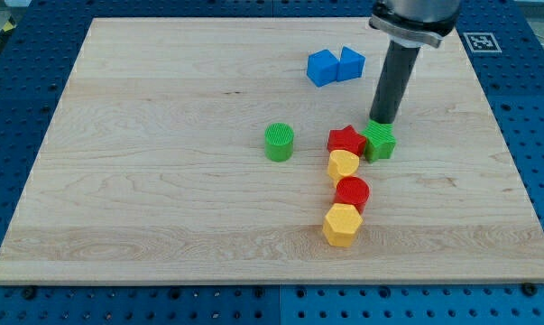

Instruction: Place your arm right towards the red circle

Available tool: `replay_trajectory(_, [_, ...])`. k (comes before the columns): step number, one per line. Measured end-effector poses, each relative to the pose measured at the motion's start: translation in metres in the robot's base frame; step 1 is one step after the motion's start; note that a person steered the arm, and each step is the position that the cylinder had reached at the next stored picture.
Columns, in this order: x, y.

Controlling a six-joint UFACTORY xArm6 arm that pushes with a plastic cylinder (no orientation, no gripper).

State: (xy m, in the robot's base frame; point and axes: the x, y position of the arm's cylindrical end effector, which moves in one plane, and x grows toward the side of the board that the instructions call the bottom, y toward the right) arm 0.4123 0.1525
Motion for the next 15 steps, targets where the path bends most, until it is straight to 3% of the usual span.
replay_trajectory(2, [0.009,0.035])
replay_trajectory(8, [0.101,0.029])
replay_trajectory(15, [0.1,-0.006])
